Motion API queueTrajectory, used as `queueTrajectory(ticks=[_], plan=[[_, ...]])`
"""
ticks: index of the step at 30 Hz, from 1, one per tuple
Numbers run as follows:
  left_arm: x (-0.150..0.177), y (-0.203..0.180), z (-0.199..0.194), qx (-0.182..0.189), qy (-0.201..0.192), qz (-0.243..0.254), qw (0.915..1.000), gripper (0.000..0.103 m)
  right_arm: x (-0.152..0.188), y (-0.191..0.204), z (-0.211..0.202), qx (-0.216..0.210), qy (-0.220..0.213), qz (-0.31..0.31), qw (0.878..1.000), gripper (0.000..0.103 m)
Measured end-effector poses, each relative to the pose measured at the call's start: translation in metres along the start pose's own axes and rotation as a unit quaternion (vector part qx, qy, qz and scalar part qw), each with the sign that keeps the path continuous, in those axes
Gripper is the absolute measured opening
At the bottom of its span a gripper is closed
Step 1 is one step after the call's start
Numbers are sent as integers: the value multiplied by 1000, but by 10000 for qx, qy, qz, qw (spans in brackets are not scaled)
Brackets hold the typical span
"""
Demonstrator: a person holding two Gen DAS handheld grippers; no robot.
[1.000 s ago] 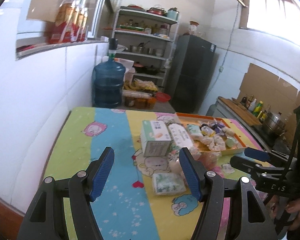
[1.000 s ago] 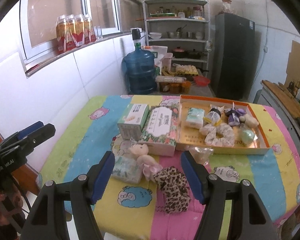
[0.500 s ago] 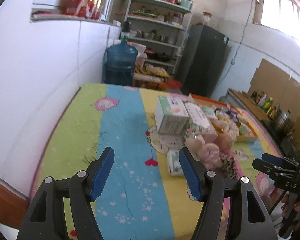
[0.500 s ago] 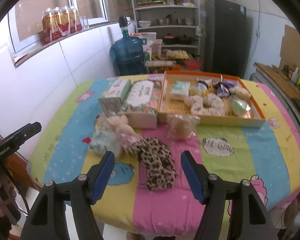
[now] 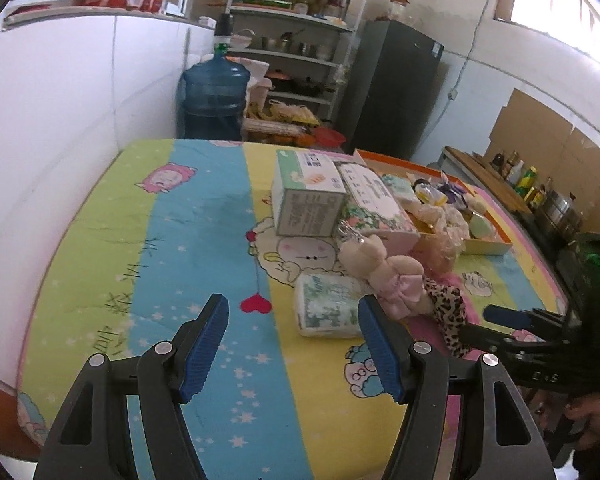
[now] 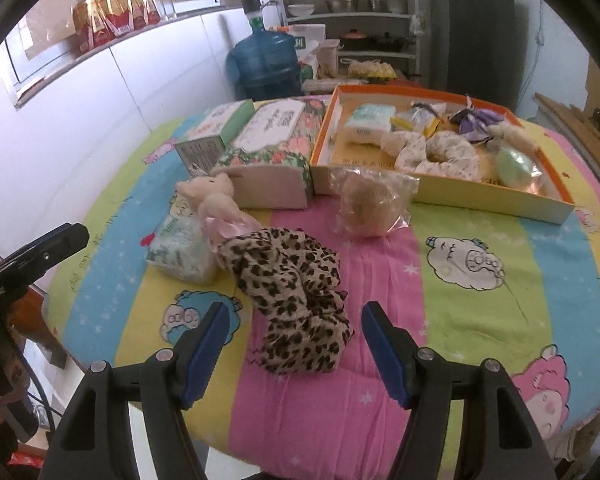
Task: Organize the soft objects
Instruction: 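Grasp the leopard-print scrunchie with the right tool, then grasp the plush bunny with tiara with left tool while right tool lifts the scrunchie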
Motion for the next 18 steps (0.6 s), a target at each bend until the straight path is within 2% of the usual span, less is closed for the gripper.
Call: queueTrajectory(ticks=[4, 5, 7, 10, 18], plan=[[3, -7, 10, -6, 109, 69, 9999, 69, -1, -3, 20, -47, 178, -108, 9998, 68], [3, -8, 13, -23, 147, 85, 9999, 69, 0, -3, 23, -45, 221, -145, 9996, 65], [5, -9, 19, -47, 211, 96, 9997, 69, 1, -3, 28, 9, 309, -219, 9993, 36], [5, -11, 25, -46, 273, 82, 9996, 69, 2, -5, 26, 11, 281, -232, 9993, 24], [-7, -39, 34, 255, 235, 284, 9990, 69, -3, -24, -6, 66, -109, 78, 9999, 20]])
Point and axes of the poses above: each gripper's, at about its wrist camera, not at the fingertips, and z roughly the way its jaws point, y to its left, x to its underside, the point moved 6 cm from there along z, roughly the way its jaws point, and after that the axes turned 8 degrees about y, right-handed, at the moved point
